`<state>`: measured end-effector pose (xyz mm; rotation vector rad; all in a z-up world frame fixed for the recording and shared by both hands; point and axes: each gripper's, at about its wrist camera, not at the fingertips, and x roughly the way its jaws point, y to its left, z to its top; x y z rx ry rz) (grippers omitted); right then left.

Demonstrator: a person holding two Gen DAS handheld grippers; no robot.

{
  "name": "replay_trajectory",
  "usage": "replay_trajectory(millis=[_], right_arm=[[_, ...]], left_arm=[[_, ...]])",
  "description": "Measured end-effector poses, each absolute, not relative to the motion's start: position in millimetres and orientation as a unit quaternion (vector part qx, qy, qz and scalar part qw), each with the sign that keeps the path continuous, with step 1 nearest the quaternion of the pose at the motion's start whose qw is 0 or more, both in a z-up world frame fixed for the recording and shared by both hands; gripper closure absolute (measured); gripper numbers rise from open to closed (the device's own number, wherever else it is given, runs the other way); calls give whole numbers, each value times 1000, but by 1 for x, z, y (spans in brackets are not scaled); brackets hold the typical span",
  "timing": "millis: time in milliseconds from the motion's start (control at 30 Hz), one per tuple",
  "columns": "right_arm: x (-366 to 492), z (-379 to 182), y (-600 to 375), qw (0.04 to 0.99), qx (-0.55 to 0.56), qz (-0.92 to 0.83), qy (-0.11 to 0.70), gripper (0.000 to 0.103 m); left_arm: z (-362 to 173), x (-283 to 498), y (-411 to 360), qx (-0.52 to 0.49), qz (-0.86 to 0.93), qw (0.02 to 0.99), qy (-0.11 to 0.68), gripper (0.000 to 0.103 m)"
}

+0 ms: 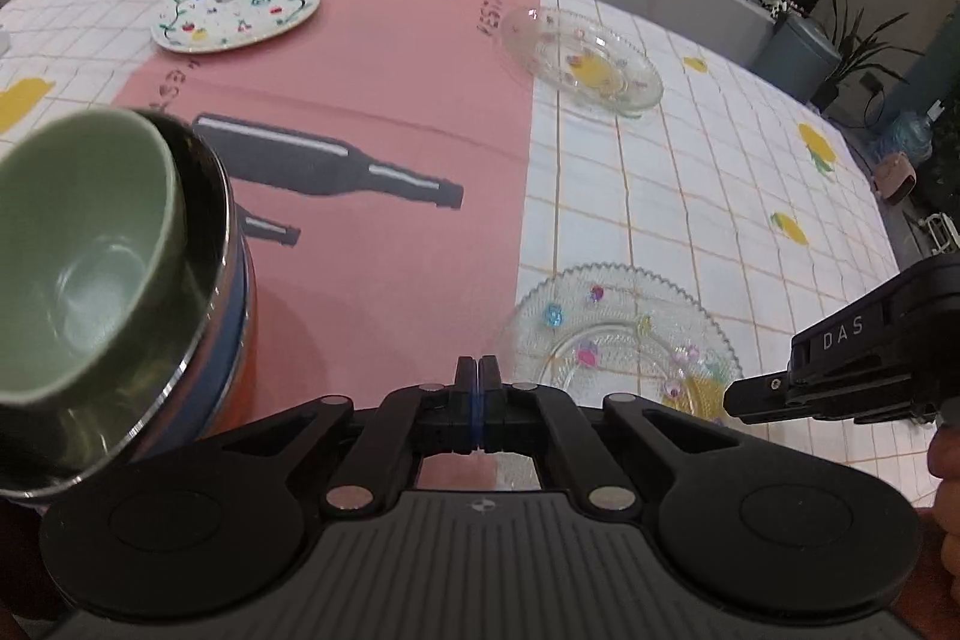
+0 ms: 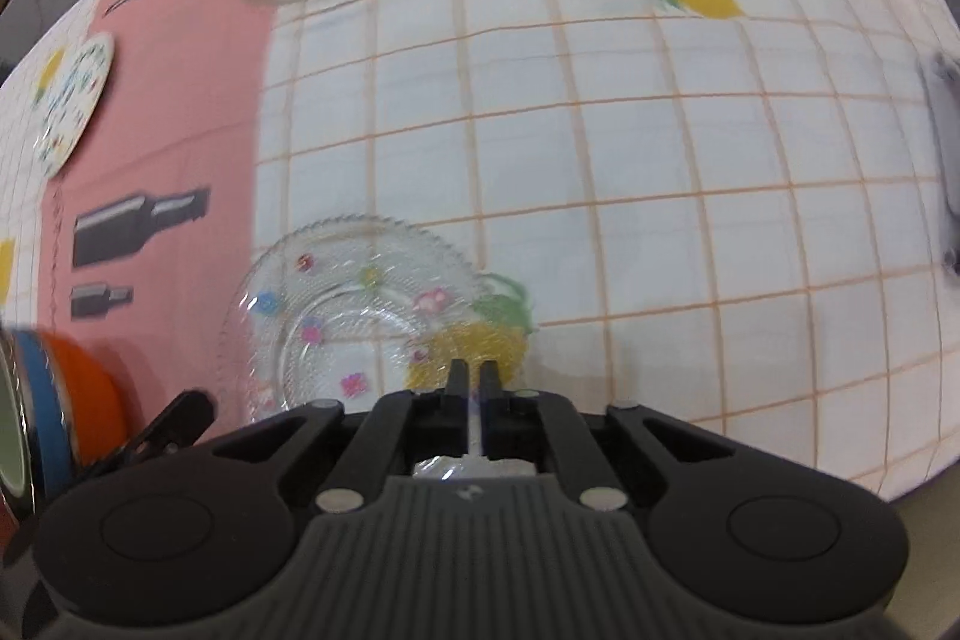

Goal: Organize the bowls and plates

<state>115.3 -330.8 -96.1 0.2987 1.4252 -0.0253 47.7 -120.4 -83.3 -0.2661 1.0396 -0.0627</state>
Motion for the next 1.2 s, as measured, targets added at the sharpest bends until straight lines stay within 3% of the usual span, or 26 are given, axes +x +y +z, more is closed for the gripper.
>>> replay_trajectory(millis=[267,333,433,533,600,800,900,1000,1200], right_arm=[[114,-93,-341,752,178,-33,634,97],[114,-89,-345,759,173,-52,625,60],[118,-94,-348,748,173,-55,638,66],[121,-103,-345,730,171,-51,660,91],[122,-104,-342,728,161,-45,665,95],[123,-104,-331,730,132,-17,670,96],[123,-101,-336,738,138,-30,660,91],[119,-90,-342,761,146,-40,631,74],[120,-74,-345,809,165,-47,563,73]], left_arm=[[-79,48,-118,-133,-45,863,485,99],[-78,47,-118,-130,-47,865,483,99],[-77,48,-118,-134,-51,863,485,99],[-76,48,-118,-133,-54,862,486,99],[-75,48,-119,-129,-58,862,487,99],[-71,50,-118,-127,-65,860,489,99],[-67,54,-115,-127,-69,858,493,99],[-61,61,-110,-124,-72,853,502,99],[-42,84,-110,-105,-90,850,508,99]])
